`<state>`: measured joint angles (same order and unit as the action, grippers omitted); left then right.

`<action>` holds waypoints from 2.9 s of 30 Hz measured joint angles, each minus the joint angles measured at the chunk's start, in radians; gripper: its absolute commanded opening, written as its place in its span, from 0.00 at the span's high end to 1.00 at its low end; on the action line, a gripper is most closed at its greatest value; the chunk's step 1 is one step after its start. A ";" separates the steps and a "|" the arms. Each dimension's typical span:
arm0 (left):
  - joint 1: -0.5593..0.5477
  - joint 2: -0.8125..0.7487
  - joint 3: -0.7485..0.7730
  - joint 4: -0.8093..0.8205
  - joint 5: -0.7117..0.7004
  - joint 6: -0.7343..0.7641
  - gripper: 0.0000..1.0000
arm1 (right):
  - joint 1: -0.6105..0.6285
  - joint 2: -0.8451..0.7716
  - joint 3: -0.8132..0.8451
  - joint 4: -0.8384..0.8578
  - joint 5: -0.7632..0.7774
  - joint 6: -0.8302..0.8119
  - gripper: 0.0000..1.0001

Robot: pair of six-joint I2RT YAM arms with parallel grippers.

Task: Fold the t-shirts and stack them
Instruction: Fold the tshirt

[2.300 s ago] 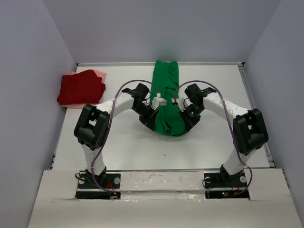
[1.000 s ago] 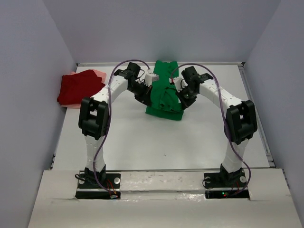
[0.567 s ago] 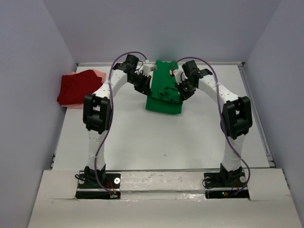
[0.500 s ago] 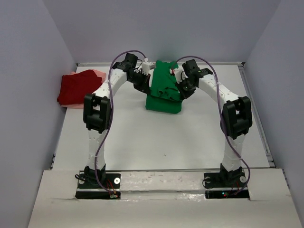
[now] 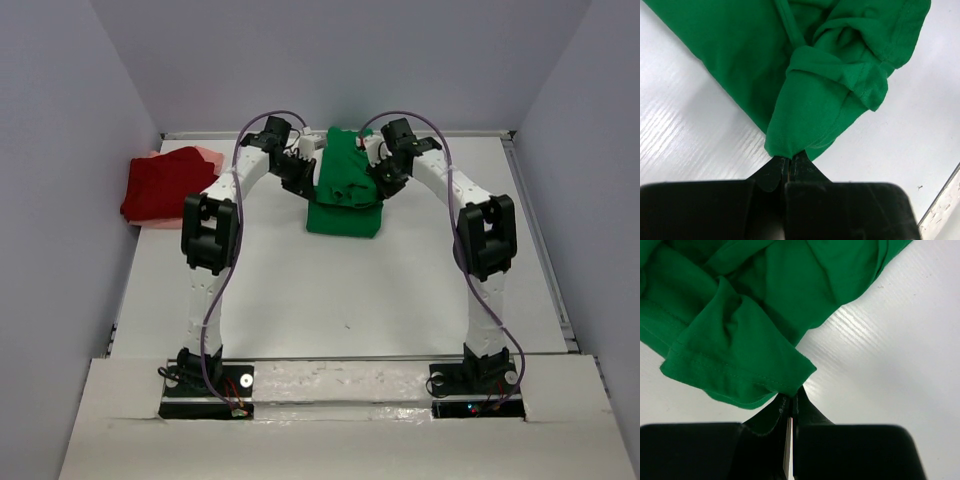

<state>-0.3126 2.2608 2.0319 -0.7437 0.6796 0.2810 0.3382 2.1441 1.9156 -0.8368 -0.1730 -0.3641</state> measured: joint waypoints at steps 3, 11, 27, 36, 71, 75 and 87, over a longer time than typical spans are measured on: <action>0.000 0.023 0.000 0.003 0.000 -0.003 1.00 | -0.003 0.032 0.024 0.000 0.002 -0.003 1.00; 0.000 0.064 -0.008 0.046 0.002 -0.012 1.00 | -0.011 0.103 0.068 0.004 0.001 -0.007 1.00; -0.001 0.068 0.006 0.111 -0.069 -0.015 0.53 | -0.025 0.177 0.114 0.032 0.002 -0.030 0.36; 0.003 0.031 0.100 0.103 -0.159 -0.004 0.31 | -0.025 0.173 0.160 0.034 0.049 -0.051 0.11; 0.451 -0.958 -0.909 0.224 -0.366 0.126 0.27 | 0.160 0.001 -0.040 0.086 0.206 -0.322 0.00; 0.453 -0.970 -0.915 0.250 -0.370 0.125 0.26 | 0.163 0.058 0.018 0.110 0.229 -0.332 0.00; 0.459 -1.002 -0.945 0.264 -0.382 0.126 0.26 | 0.187 0.185 0.147 0.126 0.245 -0.344 0.00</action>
<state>0.1463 1.2591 1.0866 -0.4793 0.2974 0.4072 0.5255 2.3287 2.0628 -0.7105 0.0715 -0.7086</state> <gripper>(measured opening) 0.735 0.995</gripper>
